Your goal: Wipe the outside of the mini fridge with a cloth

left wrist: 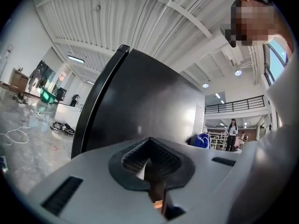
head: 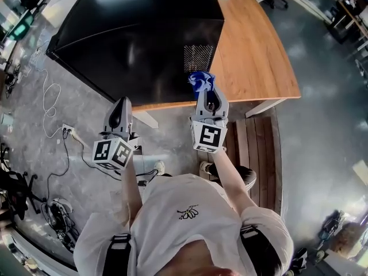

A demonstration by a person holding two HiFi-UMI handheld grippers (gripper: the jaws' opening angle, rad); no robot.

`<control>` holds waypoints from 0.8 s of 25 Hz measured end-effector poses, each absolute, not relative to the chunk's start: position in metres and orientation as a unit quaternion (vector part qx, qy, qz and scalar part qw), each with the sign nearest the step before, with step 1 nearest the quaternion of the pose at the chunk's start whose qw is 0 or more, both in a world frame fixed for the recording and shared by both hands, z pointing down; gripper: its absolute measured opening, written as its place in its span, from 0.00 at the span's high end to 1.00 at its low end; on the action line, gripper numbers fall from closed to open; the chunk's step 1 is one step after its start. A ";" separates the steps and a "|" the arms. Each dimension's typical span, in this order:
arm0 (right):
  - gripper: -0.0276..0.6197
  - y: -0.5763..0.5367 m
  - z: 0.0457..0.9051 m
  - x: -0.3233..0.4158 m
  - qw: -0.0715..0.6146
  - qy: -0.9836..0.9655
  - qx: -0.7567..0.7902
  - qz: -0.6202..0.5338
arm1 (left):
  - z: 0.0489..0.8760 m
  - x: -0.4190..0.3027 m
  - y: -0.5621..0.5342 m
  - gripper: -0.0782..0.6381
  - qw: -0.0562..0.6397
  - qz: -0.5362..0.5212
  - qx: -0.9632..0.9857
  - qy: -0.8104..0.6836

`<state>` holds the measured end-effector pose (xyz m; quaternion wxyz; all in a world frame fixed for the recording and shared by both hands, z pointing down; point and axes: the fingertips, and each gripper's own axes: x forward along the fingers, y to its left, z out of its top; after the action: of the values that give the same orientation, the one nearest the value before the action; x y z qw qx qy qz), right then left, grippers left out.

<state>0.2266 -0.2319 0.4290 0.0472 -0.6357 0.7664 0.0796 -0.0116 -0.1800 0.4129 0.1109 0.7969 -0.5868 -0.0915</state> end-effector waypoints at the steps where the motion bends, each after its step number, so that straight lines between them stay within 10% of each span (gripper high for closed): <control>1: 0.86 -0.232 0.429 0.229 0.048 0.766 -0.637 0.079 | 0.416 -0.010 -0.181 0.88 0.112 -0.091 0.795 -0.589; 20: 0.86 -0.196 0.414 0.259 0.067 0.686 -0.723 0.041 | 0.400 -0.054 -0.181 0.88 0.108 -0.089 0.823 -0.551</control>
<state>0.2594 -0.1963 0.4137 0.0669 -0.7234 0.6860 0.0409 -0.0538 -0.1806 0.3996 0.1080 0.8226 -0.5511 -0.0886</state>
